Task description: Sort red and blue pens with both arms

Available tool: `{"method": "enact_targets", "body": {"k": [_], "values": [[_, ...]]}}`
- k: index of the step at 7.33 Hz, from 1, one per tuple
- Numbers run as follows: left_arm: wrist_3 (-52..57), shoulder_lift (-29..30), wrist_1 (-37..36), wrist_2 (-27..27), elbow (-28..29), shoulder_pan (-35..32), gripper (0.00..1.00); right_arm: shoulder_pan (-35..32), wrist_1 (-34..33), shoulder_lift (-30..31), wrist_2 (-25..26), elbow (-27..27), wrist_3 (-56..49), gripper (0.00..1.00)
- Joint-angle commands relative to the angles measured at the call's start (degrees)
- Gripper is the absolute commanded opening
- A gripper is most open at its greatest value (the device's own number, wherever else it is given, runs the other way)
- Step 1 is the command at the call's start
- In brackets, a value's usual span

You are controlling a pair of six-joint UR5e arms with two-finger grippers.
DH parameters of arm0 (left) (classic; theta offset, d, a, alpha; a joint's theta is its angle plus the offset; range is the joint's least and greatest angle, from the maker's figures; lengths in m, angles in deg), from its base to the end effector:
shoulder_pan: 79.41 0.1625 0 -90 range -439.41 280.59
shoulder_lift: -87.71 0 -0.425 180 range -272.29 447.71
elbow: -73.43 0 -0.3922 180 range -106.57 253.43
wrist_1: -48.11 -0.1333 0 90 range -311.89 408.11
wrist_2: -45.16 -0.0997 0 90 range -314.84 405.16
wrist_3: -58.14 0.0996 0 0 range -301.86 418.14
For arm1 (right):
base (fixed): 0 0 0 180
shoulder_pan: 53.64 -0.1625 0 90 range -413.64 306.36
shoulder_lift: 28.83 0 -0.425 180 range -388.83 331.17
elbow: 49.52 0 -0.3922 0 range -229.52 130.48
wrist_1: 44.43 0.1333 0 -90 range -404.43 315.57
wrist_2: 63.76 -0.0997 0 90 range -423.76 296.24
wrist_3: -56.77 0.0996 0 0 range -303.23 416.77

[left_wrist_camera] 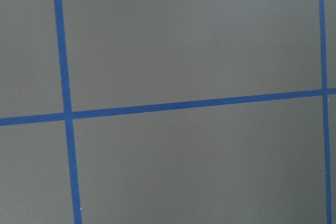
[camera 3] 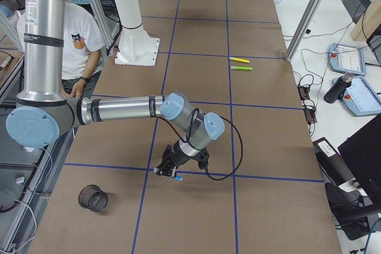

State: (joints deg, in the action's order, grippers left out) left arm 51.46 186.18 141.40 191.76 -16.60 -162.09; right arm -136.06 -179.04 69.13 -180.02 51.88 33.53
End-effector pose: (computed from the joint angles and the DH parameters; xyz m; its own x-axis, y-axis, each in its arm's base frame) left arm 0.0215 -0.5611 0.5582 0.5352 0.1248 -0.8355 -0.0629 0.9922 0.1079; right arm 0.0424 -0.3576 0.6927 0.8130 -0.1378 0.5658 0.4572 0.7529 -0.4735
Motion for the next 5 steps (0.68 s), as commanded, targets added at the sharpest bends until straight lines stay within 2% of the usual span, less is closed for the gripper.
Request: {"method": "enact_targets", "body": {"k": [1,3,4,5], "values": [[-0.61,0.84,1.54,0.0,0.03,0.24,1.0,-3.78,-4.69,8.08,3.48,-0.24,-8.54,0.0],[-1.14,0.85,2.94,0.09,-1.1,0.33,1.0,-6.87,-10.02,11.8,9.61,-0.5,-13.02,0.0],[-1.84,0.85,3.03,0.0,-1.81,0.41,1.0,-7.06,-13.88,12.68,10.34,-0.59,-13.41,0.0],[-2.11,0.76,2.95,0.0,-2.77,0.33,1.0,-6.97,-14.53,13.73,10.09,-1.11,-14.02,0.0]]}}
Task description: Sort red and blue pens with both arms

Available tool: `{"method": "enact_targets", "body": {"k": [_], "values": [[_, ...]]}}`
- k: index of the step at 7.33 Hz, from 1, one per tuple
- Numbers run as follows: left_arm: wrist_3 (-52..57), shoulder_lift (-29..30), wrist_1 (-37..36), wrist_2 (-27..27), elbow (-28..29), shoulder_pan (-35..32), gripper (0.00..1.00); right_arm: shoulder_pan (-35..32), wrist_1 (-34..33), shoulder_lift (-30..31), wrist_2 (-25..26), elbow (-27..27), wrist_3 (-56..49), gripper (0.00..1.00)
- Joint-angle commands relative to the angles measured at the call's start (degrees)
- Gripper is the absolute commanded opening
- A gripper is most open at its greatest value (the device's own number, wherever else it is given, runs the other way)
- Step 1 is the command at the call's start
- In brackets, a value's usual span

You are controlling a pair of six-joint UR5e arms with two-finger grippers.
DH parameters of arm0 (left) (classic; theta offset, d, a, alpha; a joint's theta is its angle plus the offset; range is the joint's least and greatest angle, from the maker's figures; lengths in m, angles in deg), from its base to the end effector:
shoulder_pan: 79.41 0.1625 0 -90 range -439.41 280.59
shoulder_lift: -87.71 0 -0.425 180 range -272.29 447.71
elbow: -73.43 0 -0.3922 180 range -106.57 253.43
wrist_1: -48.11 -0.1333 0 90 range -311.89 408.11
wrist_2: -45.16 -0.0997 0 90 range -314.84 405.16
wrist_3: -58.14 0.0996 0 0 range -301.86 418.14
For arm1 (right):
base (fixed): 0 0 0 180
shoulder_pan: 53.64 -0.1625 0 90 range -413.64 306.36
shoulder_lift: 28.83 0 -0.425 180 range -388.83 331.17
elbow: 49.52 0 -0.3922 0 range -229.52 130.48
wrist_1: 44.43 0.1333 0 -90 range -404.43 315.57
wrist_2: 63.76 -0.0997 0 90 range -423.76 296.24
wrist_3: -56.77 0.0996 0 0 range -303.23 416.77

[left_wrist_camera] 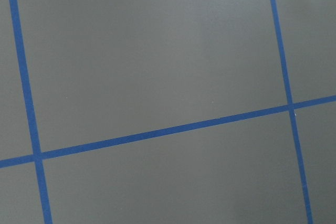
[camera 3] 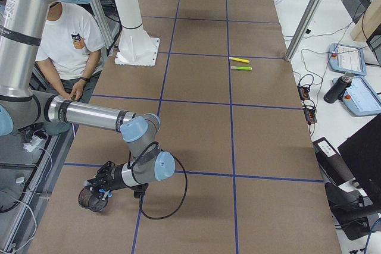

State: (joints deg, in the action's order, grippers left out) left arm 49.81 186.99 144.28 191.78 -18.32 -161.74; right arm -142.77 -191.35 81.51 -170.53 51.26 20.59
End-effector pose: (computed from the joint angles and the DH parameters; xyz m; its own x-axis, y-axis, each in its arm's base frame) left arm 0.0257 -0.5666 0.5298 0.5254 0.1776 -0.8321 -0.0519 0.9828 0.1770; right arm 0.1016 -0.1929 0.7556 0.7724 -0.0338 0.6342 0.5724 0.4697 -0.6721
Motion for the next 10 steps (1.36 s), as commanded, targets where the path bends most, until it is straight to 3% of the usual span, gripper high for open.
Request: {"method": "enact_targets", "body": {"k": [1,10], "values": [[-1.94,-0.41,0.07,-0.11,-2.45,-0.03,1.0,-0.25,-2.23,1.54,0.42,-1.55,-1.35,0.0],[-3.71,-0.06,-0.11,-0.2,-3.96,0.06,1.0,0.01,2.16,0.66,-6.79,-12.81,-2.94,0.0]]}}
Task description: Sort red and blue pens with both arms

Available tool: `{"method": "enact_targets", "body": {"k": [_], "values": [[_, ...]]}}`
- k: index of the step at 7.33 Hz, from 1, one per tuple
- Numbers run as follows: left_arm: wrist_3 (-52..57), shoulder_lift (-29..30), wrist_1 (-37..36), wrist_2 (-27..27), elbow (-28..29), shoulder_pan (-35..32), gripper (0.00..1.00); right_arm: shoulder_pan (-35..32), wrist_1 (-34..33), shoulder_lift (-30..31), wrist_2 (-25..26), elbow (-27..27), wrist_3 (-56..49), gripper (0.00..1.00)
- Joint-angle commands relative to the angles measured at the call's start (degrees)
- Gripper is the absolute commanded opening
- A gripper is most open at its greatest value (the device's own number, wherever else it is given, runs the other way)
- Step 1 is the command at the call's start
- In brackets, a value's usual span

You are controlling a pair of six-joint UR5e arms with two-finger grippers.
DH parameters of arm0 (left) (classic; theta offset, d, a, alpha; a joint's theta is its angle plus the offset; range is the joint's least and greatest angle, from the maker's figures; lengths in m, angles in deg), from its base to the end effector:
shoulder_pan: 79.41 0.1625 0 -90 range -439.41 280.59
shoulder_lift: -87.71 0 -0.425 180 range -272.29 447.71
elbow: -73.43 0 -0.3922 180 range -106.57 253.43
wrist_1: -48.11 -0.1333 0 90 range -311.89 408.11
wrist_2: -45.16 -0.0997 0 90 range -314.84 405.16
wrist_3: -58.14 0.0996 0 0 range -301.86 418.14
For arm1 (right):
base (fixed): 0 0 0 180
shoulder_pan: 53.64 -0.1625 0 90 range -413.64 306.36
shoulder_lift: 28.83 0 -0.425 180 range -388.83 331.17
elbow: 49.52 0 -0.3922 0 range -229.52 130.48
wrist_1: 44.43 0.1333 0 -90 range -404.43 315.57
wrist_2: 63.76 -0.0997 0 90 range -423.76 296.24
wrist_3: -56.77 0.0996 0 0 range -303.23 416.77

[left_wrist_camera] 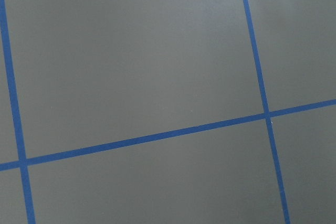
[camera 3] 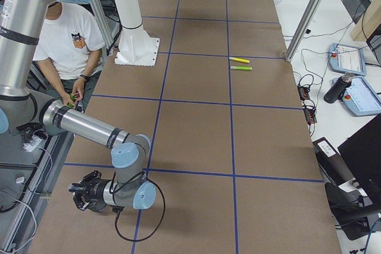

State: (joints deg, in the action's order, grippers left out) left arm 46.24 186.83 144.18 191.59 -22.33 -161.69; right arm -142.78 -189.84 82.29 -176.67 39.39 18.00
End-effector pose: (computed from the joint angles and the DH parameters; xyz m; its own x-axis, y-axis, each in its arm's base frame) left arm 0.0253 -0.5609 0.4972 0.5229 0.1707 -0.8351 -0.0180 0.9817 0.1894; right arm 0.0924 -0.1431 0.8243 0.7205 0.1514 0.6767 0.5828 0.3966 -0.7093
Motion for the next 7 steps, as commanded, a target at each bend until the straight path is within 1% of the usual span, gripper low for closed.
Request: {"method": "enact_targets", "body": {"k": [1,2,3,4,5,6,7], "values": [[-0.23,0.1,-0.01,-0.01,0.05,0.02,1.0,0.02,1.18,-0.21,-2.22,-1.9,-0.26,0.0],[-0.23,0.1,-0.01,-0.01,0.05,-0.07,1.0,0.02,2.23,-0.64,-4.32,-2.86,0.18,0.22],[-0.23,0.02,-0.01,-0.01,0.05,0.01,1.0,0.11,2.24,-1.69,-5.13,-4.0,0.27,0.42],[-0.23,0.01,-0.09,-0.01,0.05,0.02,1.0,0.11,2.42,-2.57,-5.57,-5.23,0.79,0.98],[-0.23,0.01,-0.1,-0.01,0.05,0.02,1.0,0.11,2.68,-3.19,-5.75,-5.24,1.41,0.99],[-0.41,-0.16,-0.1,-0.01,0.05,0.02,1.0,0.11,2.85,-3.37,-7.23,-5.16,1.24,1.0],[-0.41,-0.16,-0.1,-0.01,0.05,0.02,1.0,0.02,5.64,-3.98,-7.68,-4.37,1.24,1.0]]}}
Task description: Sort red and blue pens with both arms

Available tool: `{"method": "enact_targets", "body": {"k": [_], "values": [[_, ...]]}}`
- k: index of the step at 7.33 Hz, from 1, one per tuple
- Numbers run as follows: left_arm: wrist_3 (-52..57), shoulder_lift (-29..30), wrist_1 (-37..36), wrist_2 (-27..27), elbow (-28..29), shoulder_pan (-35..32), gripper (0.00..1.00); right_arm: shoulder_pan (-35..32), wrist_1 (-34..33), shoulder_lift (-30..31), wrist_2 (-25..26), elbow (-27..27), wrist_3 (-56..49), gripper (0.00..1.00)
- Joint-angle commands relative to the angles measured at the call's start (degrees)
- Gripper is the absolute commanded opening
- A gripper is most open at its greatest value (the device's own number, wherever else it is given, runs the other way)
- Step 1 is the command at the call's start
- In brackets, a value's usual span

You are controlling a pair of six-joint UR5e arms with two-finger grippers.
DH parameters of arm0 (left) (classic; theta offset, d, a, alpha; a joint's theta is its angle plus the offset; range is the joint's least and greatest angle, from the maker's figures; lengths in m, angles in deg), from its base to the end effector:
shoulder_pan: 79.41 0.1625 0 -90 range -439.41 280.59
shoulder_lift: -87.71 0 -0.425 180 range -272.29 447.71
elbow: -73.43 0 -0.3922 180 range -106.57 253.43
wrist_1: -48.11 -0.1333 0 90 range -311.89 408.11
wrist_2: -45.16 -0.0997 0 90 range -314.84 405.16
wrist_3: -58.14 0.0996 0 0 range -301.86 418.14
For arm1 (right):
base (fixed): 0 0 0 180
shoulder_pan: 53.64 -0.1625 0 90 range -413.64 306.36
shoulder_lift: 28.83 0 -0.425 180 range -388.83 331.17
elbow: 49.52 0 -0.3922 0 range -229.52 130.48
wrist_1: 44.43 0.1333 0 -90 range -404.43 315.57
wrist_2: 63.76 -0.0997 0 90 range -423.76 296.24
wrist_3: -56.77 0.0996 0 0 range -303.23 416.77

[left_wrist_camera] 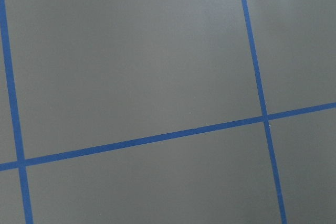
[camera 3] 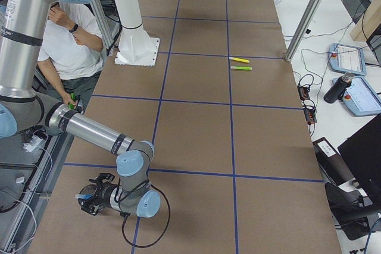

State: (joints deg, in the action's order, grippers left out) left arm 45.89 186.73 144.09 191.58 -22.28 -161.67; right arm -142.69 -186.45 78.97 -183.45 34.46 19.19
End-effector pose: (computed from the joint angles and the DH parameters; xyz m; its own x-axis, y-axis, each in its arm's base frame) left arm 0.0254 -0.5604 0.4988 0.5235 0.1614 -0.8366 -0.0152 0.9835 0.1802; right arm 0.0811 -0.1707 0.8434 0.6922 0.2200 0.6874 0.5378 0.4779 -0.6945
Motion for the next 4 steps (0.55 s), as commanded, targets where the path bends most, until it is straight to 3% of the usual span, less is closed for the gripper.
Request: {"method": "enact_targets", "body": {"k": [1,4], "values": [[-0.06,-0.06,-0.01,0.0,0.0,-0.09,1.0,-0.07,7.67,-1.36,-3.6,1.96,0.13,1.0],[0.29,-2.69,0.0,-0.17,-0.79,-0.18,1.0,-0.16,17.27,-4.17,-5.99,10.91,4.85,1.0]]}}
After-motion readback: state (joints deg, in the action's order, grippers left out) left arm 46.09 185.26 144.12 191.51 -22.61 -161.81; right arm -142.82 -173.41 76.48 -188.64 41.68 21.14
